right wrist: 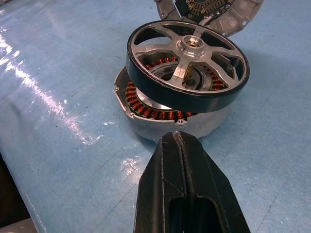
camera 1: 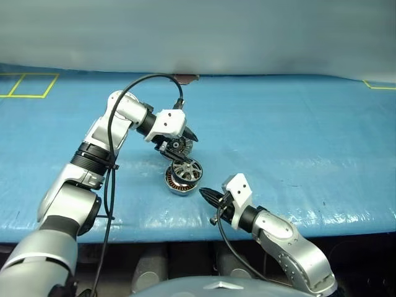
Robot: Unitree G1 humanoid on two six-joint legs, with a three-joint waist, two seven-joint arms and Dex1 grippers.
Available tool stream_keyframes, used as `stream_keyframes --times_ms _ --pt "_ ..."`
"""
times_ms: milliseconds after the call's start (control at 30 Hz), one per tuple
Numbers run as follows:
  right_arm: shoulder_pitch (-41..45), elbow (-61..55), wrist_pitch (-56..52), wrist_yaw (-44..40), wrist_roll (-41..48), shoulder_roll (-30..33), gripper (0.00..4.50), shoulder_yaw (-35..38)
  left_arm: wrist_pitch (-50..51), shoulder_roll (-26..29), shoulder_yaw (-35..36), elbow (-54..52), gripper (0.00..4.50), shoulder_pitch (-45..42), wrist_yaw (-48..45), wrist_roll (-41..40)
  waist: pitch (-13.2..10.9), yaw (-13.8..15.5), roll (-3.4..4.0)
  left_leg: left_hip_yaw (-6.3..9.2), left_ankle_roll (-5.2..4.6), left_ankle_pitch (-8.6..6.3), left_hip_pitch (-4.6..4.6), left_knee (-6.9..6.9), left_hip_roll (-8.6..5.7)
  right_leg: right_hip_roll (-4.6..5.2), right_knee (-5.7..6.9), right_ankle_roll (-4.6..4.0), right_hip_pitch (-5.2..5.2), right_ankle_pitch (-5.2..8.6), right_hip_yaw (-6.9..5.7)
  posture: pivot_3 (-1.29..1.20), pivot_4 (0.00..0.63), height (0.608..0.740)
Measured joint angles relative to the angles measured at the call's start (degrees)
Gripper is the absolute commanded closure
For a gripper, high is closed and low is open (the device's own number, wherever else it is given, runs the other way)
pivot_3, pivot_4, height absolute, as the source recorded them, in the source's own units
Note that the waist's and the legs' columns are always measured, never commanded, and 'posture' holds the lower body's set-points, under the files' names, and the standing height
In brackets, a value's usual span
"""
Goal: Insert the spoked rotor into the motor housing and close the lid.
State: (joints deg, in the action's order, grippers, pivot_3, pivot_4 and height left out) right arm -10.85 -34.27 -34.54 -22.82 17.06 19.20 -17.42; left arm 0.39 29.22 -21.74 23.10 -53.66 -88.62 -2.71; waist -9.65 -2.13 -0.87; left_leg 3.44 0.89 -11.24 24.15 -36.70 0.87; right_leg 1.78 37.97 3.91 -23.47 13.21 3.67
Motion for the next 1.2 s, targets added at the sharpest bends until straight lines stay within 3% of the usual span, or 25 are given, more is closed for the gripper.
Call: stream_keyframes --times_ms 233,533,967,1200 --pt "-1.19 -1.93 -0.78 1.53 -0.22 0.85 4.5 0.92 0.38 0.86 0.34 0.73 1.26 0.09 0.35 -0.18 0.0 -0.07 0.0 0.01 -0.01 -0.01 0.08 -0.06 0.02 -0.03 0.01 0.01 -0.06 -0.01 0.02 0.0 0.15 0.74" --pt "1.24 -6.7 -2.24 1.33 0.47 2.94 4.5 4.65 2.06 6.72 0.98 -5.27 1.26 4.56 -1.98 -1.73 0.0 0.08 0.0 0.06 -0.01 -0.01 0.19 -0.19 0.06 -0.09 0.01 0.01 -0.08 -0.01 0.03 0.0 0.15 0.74" --pt "7.59 -3.79 -2.21 -0.48 1.52 2.08 4.5 5.55 6.85 12.38 2.74 -12.33 1.26 10.61 -1.99 -4.76 -0.01 0.01 0.0 0.06 -0.01 -0.01 0.23 -0.25 0.11 -0.17 0.02 0.01 -0.1 -0.02 0.05 0.0 0.15 0.74" --pt "8.52 -0.2 -2.1 -1.96 2.91 0.21 4.5 5.9 12.96 15.61 4.44 -16.32 1.26 17.9 -1.15 -7.06 -0.02 -0.08 0.02 0.04 -0.03 -0.02 0.24 -0.23 0.19 -0.23 0.04 -0.01 -0.15 -0.02 0.06 0.0 0.15 0.74"
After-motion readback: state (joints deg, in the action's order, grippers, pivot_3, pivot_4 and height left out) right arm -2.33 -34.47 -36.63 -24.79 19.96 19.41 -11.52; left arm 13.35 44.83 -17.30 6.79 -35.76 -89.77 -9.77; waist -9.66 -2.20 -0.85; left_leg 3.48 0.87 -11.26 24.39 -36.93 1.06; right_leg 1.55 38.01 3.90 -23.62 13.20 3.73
